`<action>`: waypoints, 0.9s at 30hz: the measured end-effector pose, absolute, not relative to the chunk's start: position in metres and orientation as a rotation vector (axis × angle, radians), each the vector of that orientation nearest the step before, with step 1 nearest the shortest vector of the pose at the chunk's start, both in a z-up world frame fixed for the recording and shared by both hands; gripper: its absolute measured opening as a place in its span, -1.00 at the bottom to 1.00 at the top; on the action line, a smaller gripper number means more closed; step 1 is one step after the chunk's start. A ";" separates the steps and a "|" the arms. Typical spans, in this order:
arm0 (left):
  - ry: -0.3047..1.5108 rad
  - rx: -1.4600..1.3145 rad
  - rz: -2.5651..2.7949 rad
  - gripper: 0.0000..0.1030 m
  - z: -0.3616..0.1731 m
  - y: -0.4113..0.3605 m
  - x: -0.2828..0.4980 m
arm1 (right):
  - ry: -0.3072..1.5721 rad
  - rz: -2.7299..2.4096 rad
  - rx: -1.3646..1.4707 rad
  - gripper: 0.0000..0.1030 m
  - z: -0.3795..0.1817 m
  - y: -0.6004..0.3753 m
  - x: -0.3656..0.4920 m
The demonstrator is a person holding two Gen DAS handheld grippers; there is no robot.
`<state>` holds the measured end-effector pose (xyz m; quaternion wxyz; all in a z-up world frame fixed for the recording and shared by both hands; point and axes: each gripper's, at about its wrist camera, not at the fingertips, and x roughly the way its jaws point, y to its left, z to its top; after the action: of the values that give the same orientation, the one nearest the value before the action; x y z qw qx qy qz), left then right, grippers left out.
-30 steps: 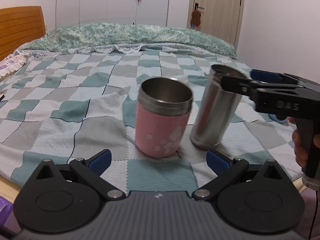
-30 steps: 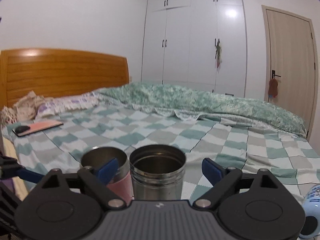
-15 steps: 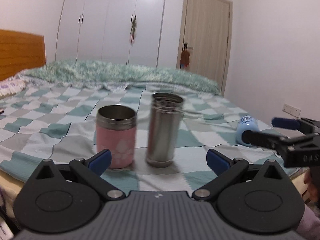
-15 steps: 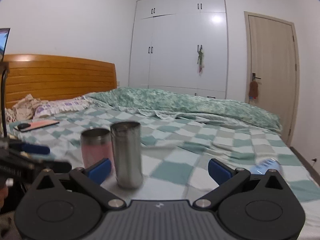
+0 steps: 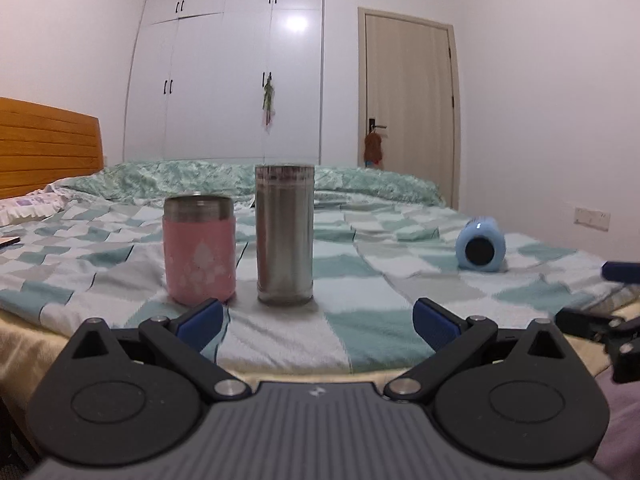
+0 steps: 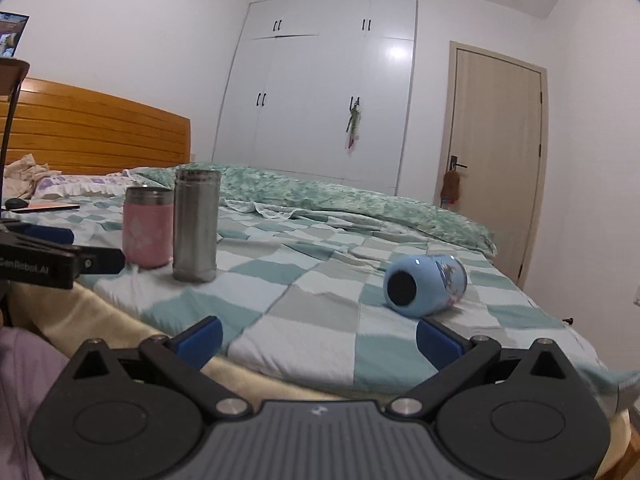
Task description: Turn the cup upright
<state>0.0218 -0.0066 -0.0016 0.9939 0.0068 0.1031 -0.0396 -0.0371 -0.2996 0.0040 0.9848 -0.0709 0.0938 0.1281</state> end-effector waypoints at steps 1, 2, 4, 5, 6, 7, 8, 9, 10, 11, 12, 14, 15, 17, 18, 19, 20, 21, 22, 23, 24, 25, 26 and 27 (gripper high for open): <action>0.209 0.016 -0.075 1.00 -0.002 -0.008 0.022 | 0.173 0.256 -0.139 1.00 0.005 -0.300 -0.040; 0.199 0.017 -0.074 1.00 -0.002 -0.009 0.020 | 0.161 0.257 -0.139 1.00 0.004 -0.301 -0.043; 0.180 0.019 -0.081 1.00 -0.003 -0.010 0.017 | 0.146 0.252 -0.143 1.00 0.003 -0.302 -0.047; 0.172 0.023 -0.082 1.00 -0.004 -0.011 0.015 | 0.141 0.247 -0.144 1.00 0.004 -0.302 -0.048; 0.168 0.027 -0.081 1.00 -0.004 -0.013 0.015 | 0.138 0.244 -0.142 1.00 0.004 -0.303 -0.048; 0.165 0.030 -0.082 1.00 -0.004 -0.014 0.014 | 0.138 0.242 -0.139 1.00 0.004 -0.304 -0.049; 0.164 0.034 -0.086 1.00 -0.004 -0.014 0.014 | 0.139 0.239 -0.134 1.00 0.004 -0.305 -0.049; 0.163 0.036 -0.086 1.00 -0.005 -0.015 0.014 | 0.140 0.238 -0.130 1.00 0.005 -0.306 -0.048; 0.162 0.037 -0.087 1.00 -0.005 -0.016 0.014 | 0.141 0.238 -0.126 1.00 0.005 -0.307 -0.048; 0.162 0.037 -0.088 1.00 -0.005 -0.016 0.014 | 0.141 0.236 -0.124 1.00 0.005 -0.308 -0.048; 0.161 0.036 -0.088 1.00 -0.005 -0.015 0.014 | 0.141 0.236 -0.123 1.00 0.005 -0.309 -0.048; 0.162 0.036 -0.087 1.00 -0.005 -0.015 0.014 | 0.142 0.235 -0.125 1.00 0.004 -0.309 -0.048; 0.163 0.036 -0.087 1.00 -0.005 -0.015 0.014 | 0.142 0.235 -0.127 1.00 0.004 -0.309 -0.047; 0.162 0.033 -0.088 1.00 -0.005 -0.015 0.013 | 0.142 0.233 -0.128 1.00 0.004 -0.308 -0.048; 0.162 0.033 -0.088 1.00 -0.005 -0.015 0.013 | 0.141 0.233 -0.128 1.00 0.004 -0.308 -0.048; 0.162 0.033 -0.088 1.00 -0.005 -0.015 0.013 | 0.141 0.233 -0.128 1.00 0.004 -0.308 -0.048; 0.163 0.034 -0.088 1.00 -0.005 -0.015 0.013 | 0.141 0.233 -0.129 1.00 0.004 -0.308 -0.048; 0.161 0.034 -0.088 1.00 -0.005 -0.015 0.013 | 0.141 0.233 -0.129 1.00 0.004 -0.308 -0.048; 0.160 0.034 -0.088 1.00 -0.005 -0.015 0.013 | 0.142 0.233 -0.129 1.00 0.004 -0.308 -0.048; 0.160 0.035 -0.089 1.00 -0.005 -0.015 0.012 | 0.142 0.233 -0.130 1.00 0.004 -0.308 -0.048; 0.160 0.035 -0.089 1.00 -0.005 -0.015 0.012 | 0.142 0.233 -0.130 1.00 0.004 -0.308 -0.048; 0.160 0.035 -0.089 1.00 -0.004 -0.015 0.013 | 0.142 0.233 -0.129 1.00 0.004 -0.308 -0.048; 0.159 0.035 -0.089 1.00 -0.004 -0.015 0.013 | 0.142 0.233 -0.129 1.00 0.004 -0.308 -0.048; 0.160 0.035 -0.090 1.00 -0.004 -0.015 0.013 | 0.142 0.233 -0.129 1.00 0.004 -0.308 -0.048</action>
<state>0.0126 -0.0146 -0.0044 0.9957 0.0173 0.0797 -0.0449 -0.0482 -0.3077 0.0039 0.9886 -0.0645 0.0706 0.1162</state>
